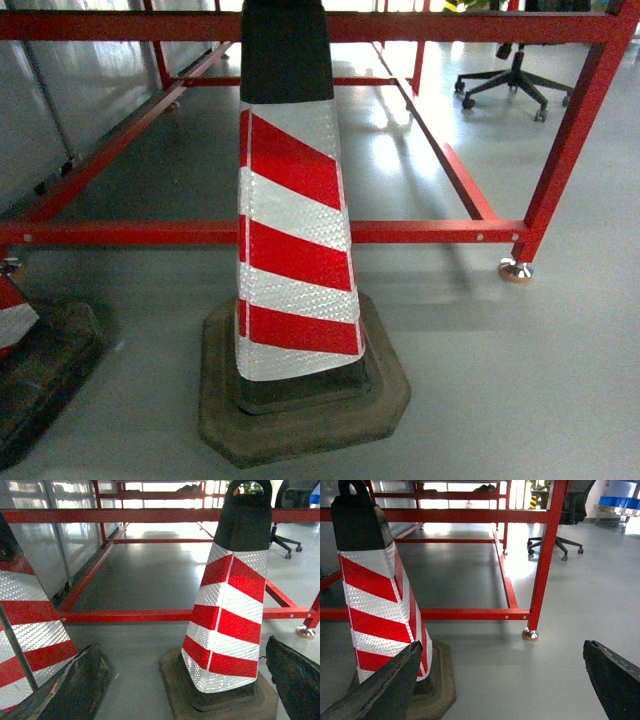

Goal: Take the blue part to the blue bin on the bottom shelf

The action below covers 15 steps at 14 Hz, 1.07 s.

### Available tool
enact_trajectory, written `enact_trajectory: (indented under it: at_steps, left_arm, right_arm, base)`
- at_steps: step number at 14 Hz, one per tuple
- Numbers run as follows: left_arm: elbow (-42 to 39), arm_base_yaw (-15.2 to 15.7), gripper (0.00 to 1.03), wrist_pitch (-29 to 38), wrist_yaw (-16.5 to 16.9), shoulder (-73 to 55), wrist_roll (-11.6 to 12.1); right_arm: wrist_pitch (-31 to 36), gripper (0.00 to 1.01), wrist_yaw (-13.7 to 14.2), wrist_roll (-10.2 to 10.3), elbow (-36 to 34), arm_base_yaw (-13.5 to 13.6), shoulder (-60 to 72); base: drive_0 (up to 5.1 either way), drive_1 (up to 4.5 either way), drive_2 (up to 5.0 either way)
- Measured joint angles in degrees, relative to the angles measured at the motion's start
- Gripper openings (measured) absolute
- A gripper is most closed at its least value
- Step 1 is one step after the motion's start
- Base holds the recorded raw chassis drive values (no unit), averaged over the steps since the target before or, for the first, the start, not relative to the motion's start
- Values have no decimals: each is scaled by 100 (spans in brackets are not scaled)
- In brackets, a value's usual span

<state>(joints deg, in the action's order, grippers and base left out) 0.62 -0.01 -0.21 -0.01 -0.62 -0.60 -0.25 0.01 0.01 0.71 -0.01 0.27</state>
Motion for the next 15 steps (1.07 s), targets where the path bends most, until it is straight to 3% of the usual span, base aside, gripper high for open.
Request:
enact_trajectory:
  at_steps: [15]
  left_arm:
    - [0, 0, 98, 0, 0, 0, 0]
  right_arm:
    - [0, 98, 0, 0, 0, 0, 0]
  base:
    - [0, 0, 0]
